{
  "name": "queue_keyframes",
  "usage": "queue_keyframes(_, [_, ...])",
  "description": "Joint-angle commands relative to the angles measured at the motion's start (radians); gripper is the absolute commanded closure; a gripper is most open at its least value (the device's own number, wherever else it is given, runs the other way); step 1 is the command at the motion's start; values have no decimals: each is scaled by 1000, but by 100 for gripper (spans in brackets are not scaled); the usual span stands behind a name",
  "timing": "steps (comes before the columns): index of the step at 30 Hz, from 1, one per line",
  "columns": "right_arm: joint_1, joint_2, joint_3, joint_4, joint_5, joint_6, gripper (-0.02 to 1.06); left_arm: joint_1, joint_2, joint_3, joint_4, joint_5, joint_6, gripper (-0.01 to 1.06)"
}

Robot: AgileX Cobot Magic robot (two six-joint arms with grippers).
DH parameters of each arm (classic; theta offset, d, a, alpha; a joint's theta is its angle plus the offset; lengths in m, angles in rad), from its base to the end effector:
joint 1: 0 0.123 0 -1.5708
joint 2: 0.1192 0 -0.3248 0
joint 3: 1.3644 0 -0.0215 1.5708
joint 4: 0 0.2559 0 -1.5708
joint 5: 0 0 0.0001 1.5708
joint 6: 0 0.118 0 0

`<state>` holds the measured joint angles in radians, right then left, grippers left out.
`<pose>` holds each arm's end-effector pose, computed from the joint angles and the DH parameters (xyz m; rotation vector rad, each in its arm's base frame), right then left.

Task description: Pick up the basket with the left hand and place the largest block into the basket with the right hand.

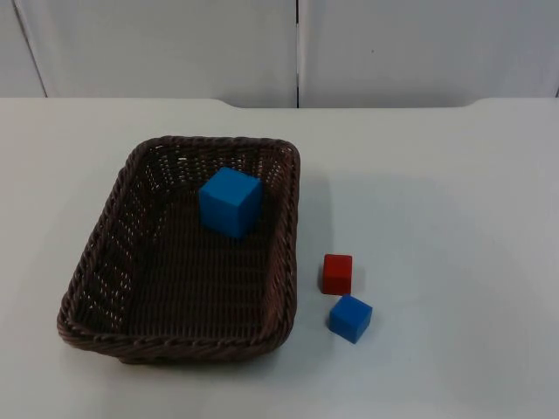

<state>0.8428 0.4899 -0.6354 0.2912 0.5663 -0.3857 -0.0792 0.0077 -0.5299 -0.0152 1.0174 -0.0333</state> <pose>0.0453 0.0782 0.3526 -1.0032 1.6488 0.6233 -0.0165 -0.0002 0.2813 0.0459 1.9793 -0.0911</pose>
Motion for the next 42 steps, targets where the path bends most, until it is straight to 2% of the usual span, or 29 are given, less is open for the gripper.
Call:
queue_keyframes(1, [4,-7,1,-19,21,6,19,-2,-8,6,15,11,-20,0])
queue_keyframes(5, [4,-7,1,-37,61,19,19,-2,-8,25,15,70,-20,0])
queue_keyframes(14, [4,-7,1,-67,143,36,19,-2,-8,29,25,62,-28,0])
queue_keyframes(20, [4,-12,1,-126,218,99,19,-2,-8,29,26,61,-28,0])
queue_keyframes(24, [4,-69,1,-135,230,113,19,-2,-8,32,26,56,-26,0])
queue_keyframes(28, [4,-188,1,-192,268,183,19,-2,-8,32,26,56,-24,0])
queue_keyframes(31, [4,-288,1,-259,346,278,19,-2,-8,32,26,56,-24,0])
queue_keyframes(38, [4,-441,1,-268,412,314,19,-2,-8,32,26,56,-24,0])
queue_keyframes(42, [4,-490,1,-307,473,366,19,-2,-8,32,26,56,-24,0])
